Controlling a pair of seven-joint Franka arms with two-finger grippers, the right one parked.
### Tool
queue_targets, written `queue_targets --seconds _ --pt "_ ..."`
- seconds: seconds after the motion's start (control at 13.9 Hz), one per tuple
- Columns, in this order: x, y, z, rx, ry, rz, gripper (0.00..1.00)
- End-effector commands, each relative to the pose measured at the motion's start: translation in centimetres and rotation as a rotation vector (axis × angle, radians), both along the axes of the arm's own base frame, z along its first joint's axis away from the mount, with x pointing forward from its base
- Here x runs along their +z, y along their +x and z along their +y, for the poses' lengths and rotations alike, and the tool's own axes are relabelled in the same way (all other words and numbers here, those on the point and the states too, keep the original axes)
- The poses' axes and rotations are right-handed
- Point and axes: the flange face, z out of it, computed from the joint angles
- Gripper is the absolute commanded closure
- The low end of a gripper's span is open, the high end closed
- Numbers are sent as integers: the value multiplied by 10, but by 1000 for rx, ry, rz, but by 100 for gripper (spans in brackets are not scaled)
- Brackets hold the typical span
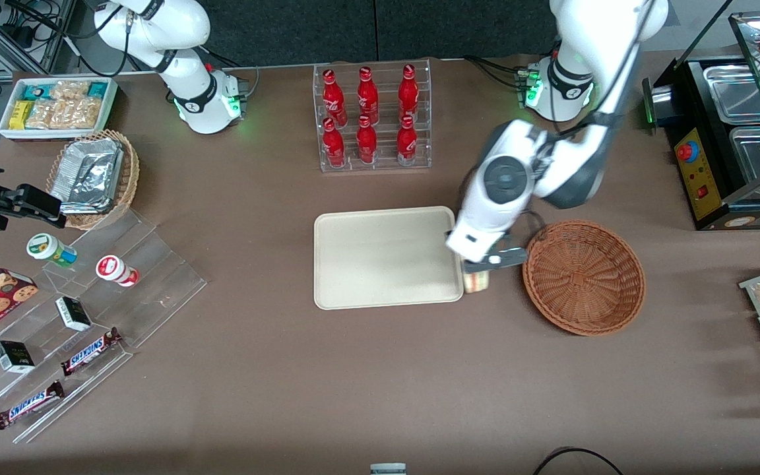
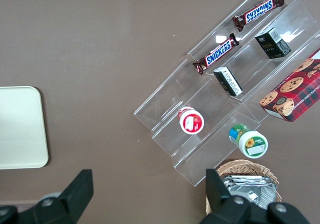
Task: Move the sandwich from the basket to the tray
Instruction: 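Carry the sandwich with the left gripper over the cream tray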
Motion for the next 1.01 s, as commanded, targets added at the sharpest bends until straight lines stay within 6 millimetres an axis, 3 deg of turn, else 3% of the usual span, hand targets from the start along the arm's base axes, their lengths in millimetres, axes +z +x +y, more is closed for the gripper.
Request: queue_targets --seconds 0.0,0.22,0.36,0.5,0.94 --pt "-12 6 -55 -62 -2 8 100" --pt "-28 -13 -106 -114 -24 18 100" --pt "-41 -25 -127 -119 -19 22 100" --pt "-56 -36 -139 -133 -8 32 100" --pt "-83 -47 -151 -138 9 37 100"
